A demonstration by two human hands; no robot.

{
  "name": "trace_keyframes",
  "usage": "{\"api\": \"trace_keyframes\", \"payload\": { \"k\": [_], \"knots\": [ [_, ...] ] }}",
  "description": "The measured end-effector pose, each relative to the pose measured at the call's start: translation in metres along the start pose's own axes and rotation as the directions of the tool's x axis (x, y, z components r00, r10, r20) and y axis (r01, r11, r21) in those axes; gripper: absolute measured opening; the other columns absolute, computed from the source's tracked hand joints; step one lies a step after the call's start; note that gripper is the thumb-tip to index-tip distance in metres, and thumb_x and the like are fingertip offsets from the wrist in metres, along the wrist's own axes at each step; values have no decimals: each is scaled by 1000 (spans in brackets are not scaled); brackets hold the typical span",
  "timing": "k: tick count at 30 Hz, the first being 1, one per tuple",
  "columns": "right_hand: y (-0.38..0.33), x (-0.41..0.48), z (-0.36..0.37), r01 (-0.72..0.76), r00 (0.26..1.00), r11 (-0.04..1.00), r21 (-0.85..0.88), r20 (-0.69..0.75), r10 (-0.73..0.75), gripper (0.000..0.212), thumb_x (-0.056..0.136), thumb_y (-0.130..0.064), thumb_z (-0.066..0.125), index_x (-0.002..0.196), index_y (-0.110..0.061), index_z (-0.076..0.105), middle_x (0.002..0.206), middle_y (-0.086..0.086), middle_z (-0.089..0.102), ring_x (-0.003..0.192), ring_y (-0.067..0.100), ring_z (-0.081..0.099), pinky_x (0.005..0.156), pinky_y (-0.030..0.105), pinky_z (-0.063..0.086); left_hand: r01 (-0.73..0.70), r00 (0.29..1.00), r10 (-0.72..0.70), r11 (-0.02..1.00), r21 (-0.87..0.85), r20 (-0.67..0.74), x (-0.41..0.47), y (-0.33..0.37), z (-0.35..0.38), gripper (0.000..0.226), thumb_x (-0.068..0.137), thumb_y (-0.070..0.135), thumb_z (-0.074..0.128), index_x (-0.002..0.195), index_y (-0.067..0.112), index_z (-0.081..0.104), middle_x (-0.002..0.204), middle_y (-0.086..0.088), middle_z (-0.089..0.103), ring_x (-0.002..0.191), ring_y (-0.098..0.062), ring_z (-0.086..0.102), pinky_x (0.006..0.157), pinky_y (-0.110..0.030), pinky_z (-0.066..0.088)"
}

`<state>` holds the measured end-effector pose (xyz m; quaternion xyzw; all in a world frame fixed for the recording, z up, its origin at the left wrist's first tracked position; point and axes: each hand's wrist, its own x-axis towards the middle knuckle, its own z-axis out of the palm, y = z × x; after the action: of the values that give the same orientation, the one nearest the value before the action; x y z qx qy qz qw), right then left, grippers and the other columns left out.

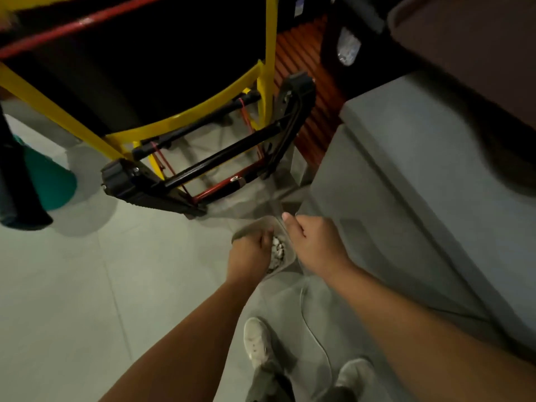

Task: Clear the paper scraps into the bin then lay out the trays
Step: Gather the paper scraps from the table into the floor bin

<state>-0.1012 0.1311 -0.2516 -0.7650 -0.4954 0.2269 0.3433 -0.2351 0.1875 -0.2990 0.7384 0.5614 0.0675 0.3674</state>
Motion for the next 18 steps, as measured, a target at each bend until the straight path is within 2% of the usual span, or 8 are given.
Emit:
{"api": "trace_keyframes", "payload": {
  "k": [5,8,10,13,16,18],
  "knots": [
    [54,11,59,-65,997,994,-91,43,69,53,97,-34,54,51,-26,30,46,-3,38,43,21,44,48,28,29,70,995,-73,996,51,70,42,-57,50,53,103,48,36,97,12,73,91,-12,73,86,-29,67,66,-25,38],
    [79,17,84,-96,992,989,-110,68,104,53,99,-35,51,51,-28,28,47,-6,37,47,22,46,53,26,28,120,986,-127,990,73,104,65,-89,79,56,103,53,31,100,14,72,93,-12,73,88,-30,67,68,-29,43],
    [92,19,96,-59,997,994,-95,46,63,55,99,-32,52,51,-29,25,46,-11,32,46,16,39,53,22,24,152,979,-156,988,41,132,78,-106,98,50,103,50,33,104,15,69,99,-11,72,94,-31,66,76,-33,49],
    [109,22,112,-61,997,991,-117,32,65,56,98,-31,53,52,-26,22,46,-2,39,45,15,37,53,21,20,156,963,-164,986,54,216,93,-124,123,33,102,33,43,117,8,59,119,-14,62,111,-33,58,91,-36,44],
    [124,25,124,-84,994,979,-186,53,96,55,98,-30,54,53,-24,24,49,8,51,47,17,38,55,24,21,165,941,-191,979,116,280,109,-142,151,37,100,29,44,129,7,52,132,-19,53,123,-36,50,101,-39,41],
    [134,24,132,-102,991,976,-194,69,117,57,99,-31,53,50,-25,23,45,-2,41,46,16,36,53,26,21,187,917,-219,974,125,335,117,-152,169,44,100,32,43,136,5,46,143,-24,42,132,-40,42,108,-39,36]
  ]
}}
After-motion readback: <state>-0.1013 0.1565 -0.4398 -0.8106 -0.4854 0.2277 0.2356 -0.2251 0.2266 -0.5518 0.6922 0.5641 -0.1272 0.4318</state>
